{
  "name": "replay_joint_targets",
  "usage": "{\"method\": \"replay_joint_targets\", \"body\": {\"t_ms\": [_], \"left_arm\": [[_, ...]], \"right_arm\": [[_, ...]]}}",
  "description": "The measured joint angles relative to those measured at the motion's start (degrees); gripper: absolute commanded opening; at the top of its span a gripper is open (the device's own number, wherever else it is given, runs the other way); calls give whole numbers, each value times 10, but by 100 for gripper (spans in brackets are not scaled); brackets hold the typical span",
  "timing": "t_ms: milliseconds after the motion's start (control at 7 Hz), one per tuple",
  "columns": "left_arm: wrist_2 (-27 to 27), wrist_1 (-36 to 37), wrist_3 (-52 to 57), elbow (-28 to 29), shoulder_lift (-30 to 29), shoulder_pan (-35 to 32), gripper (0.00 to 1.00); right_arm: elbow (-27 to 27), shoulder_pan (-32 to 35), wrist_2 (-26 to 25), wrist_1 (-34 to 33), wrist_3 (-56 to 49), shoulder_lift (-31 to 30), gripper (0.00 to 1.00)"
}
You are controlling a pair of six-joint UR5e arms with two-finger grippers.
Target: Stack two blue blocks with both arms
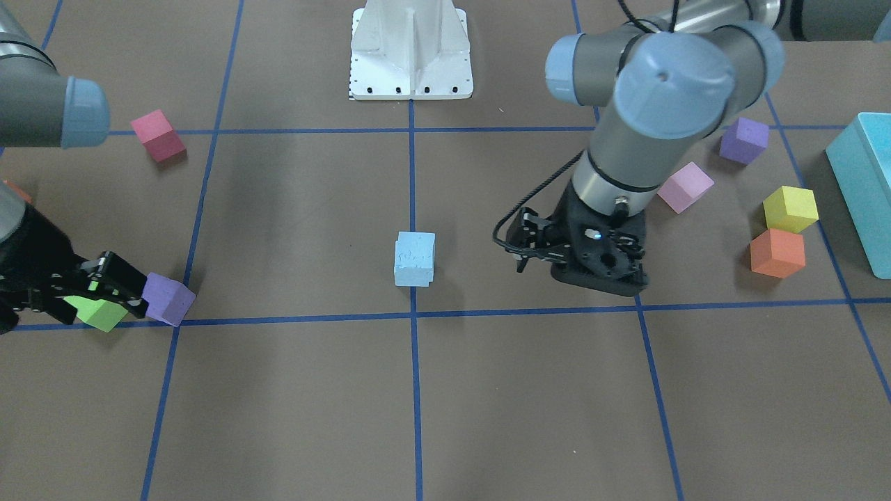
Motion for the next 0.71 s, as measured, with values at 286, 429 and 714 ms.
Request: {"method": "replay_joint_targets", "body": {"t_ms": [286, 429, 714], "left_arm": [[-22, 59, 138, -47, 68, -99, 100], [-54, 66, 198, -53, 106, -152, 100], [-91, 69, 311, -52, 173, -234, 100]], "right_arm": [[21, 57, 7, -1, -115, -77, 100], [24, 91, 28, 0, -161, -113, 100], [26, 155, 75, 1, -242, -168, 100]]}}
